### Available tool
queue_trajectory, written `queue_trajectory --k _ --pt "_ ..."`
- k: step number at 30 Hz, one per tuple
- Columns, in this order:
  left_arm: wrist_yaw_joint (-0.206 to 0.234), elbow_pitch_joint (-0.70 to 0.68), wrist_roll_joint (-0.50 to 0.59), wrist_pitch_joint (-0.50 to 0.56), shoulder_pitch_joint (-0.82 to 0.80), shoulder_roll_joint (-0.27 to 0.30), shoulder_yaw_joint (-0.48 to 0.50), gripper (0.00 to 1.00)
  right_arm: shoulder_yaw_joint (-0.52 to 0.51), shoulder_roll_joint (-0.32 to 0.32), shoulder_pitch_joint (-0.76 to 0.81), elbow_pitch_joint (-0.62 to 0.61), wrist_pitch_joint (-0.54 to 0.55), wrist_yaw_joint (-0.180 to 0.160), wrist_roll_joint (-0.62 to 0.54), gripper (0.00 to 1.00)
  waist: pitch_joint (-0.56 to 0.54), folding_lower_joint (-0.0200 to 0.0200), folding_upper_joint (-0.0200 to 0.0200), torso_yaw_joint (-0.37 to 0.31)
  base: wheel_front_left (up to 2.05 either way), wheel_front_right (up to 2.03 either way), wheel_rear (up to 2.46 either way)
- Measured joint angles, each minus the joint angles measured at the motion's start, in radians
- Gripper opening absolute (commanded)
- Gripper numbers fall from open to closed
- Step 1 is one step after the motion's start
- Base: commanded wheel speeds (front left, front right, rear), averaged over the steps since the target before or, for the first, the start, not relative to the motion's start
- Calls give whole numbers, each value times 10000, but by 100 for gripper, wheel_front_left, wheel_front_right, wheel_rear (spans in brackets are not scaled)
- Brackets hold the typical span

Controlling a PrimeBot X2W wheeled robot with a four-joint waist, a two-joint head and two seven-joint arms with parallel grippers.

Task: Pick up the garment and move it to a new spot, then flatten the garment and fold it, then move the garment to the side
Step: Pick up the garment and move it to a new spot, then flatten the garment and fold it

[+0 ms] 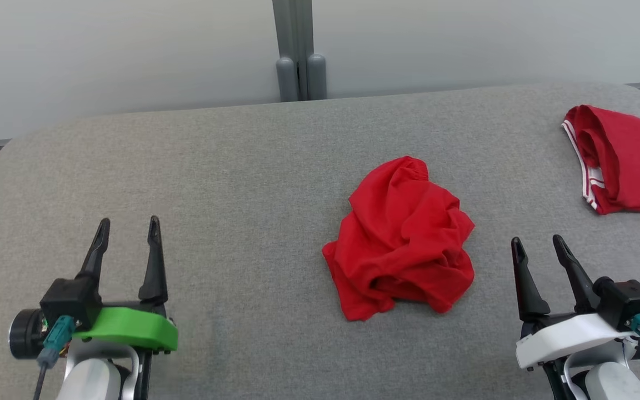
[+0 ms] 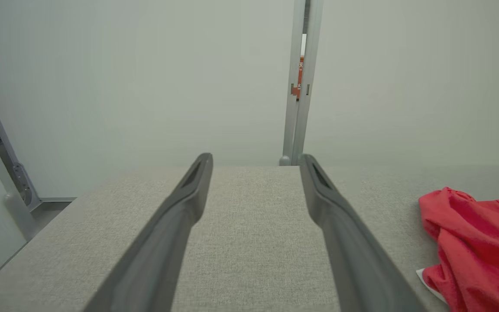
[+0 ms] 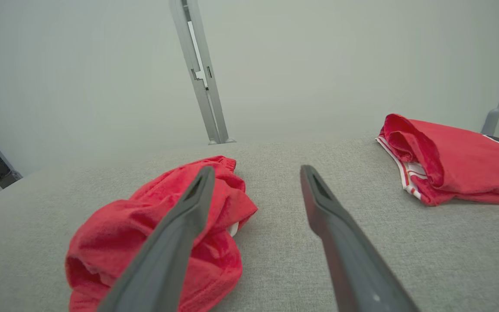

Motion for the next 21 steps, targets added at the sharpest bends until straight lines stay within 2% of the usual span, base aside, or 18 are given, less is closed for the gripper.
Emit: queue_trajectory --k 10,21 --pt "-395 -623 408 0 1490 -445 1014 100 94 -128 202 -261 0 0 2 100 -47 0 0 352 0 0 0" --pt "-957 -706 951 0 1628 -963 1473 100 125 -282 434 -564 0 0 2 100 -7 0 0 383 0 0 0"
